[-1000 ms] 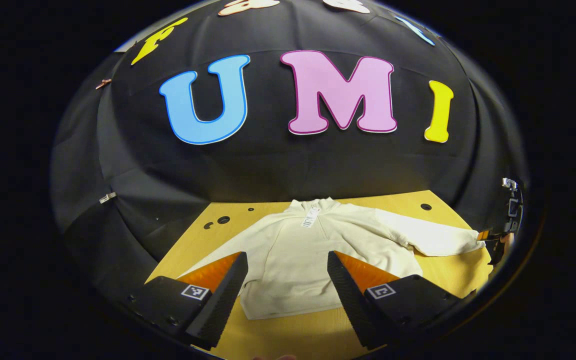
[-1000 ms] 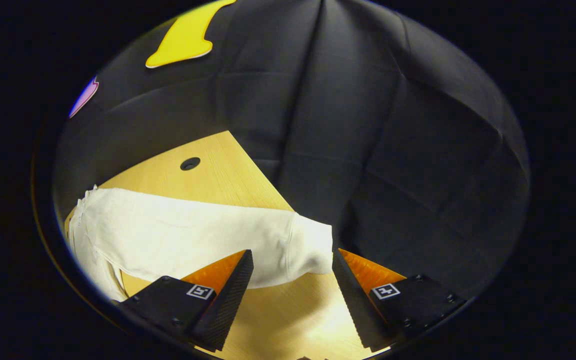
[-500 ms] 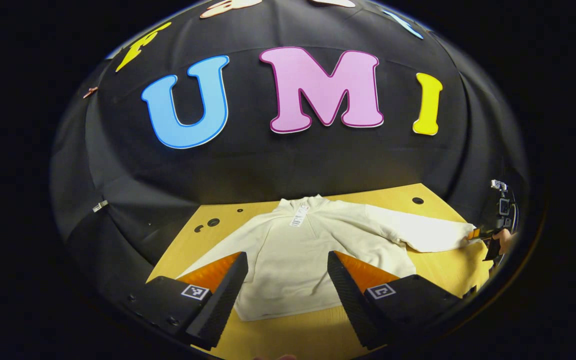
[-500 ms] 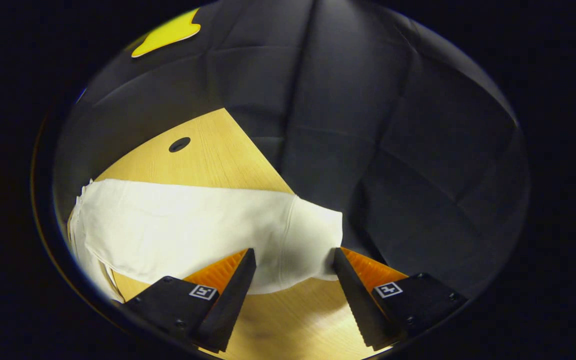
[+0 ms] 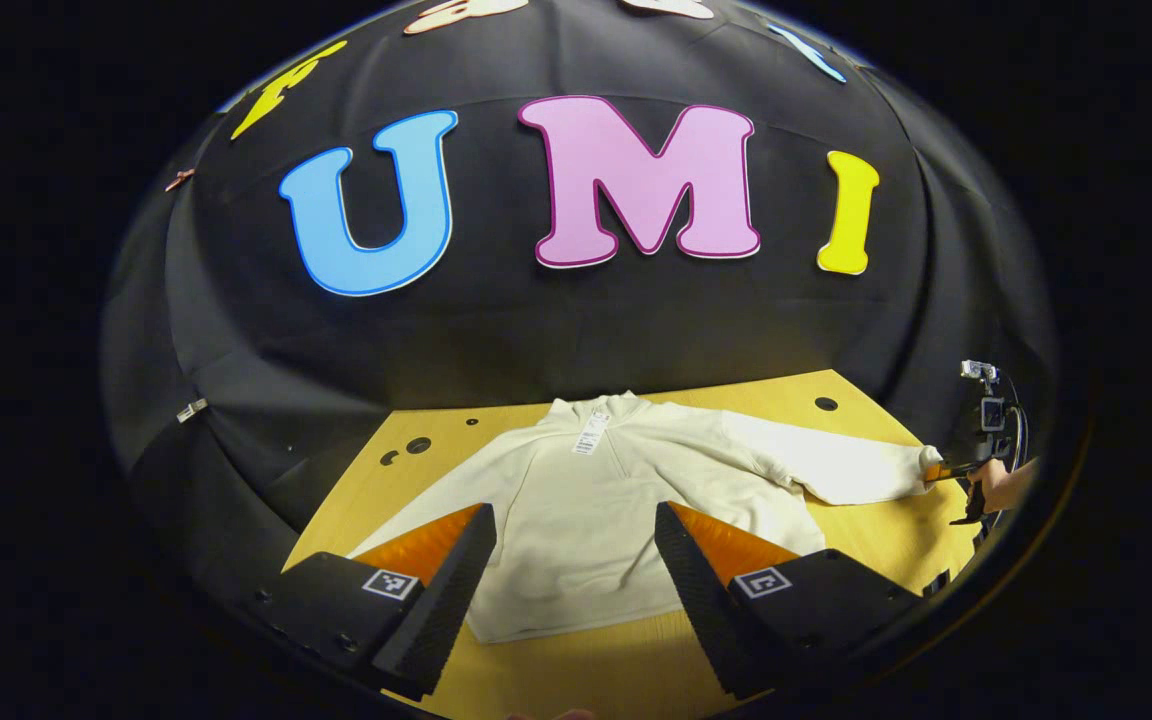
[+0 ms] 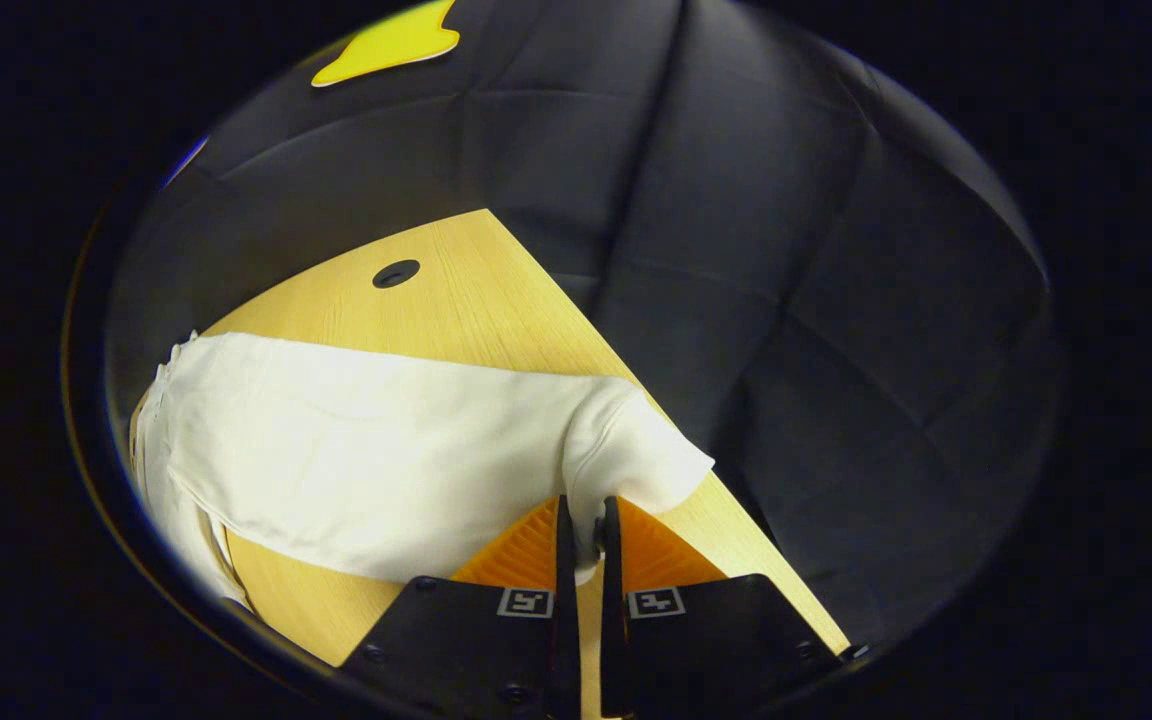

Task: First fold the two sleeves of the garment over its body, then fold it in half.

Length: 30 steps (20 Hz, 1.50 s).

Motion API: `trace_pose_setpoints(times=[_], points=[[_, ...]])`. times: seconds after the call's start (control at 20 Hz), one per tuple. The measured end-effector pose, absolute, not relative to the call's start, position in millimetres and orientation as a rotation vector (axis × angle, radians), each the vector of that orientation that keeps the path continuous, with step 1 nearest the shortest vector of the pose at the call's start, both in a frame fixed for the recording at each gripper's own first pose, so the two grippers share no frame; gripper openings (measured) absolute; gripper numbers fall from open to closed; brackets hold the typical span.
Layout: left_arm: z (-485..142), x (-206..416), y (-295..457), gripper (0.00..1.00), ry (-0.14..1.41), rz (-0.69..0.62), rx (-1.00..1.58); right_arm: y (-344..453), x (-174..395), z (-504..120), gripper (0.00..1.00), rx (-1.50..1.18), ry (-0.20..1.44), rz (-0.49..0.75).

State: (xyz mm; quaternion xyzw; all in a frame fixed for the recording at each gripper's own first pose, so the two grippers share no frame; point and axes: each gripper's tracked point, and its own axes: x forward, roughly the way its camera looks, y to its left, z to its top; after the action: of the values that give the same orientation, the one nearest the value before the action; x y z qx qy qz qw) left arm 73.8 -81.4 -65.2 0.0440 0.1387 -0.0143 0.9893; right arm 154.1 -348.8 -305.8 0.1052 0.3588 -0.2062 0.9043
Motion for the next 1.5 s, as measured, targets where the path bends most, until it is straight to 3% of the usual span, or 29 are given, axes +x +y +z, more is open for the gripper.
trace_pose_setpoints(times=[0.05, 0.2, 0.6, 1.2, 1.5], points=[[-66, 72, -76, 0.99, 0.281, -0.025, 0.076, -345, 154, -302, 0.08, 0.22, 0.745, -0.417], [-71, 66, -56, 0.99, 0.288, -0.005, 0.041, -335, 153, -293, 0.08, 0.18, 0.743, -0.409], [-73, 53, 4, 0.99, 0.257, 0.065, 0.008, -292, 176, -190, 0.08, 0.158, 0.608, -0.361], [-83, 34, 48, 0.99, 0.232, 0.1, -0.018, -117, 253, -62, 0.07, -0.056, 0.445, -0.045], [-88, 29, 73, 0.98, 0.237, 0.153, -0.069, 1, 297, -52, 0.07, -0.065, 0.423, 0.114]])
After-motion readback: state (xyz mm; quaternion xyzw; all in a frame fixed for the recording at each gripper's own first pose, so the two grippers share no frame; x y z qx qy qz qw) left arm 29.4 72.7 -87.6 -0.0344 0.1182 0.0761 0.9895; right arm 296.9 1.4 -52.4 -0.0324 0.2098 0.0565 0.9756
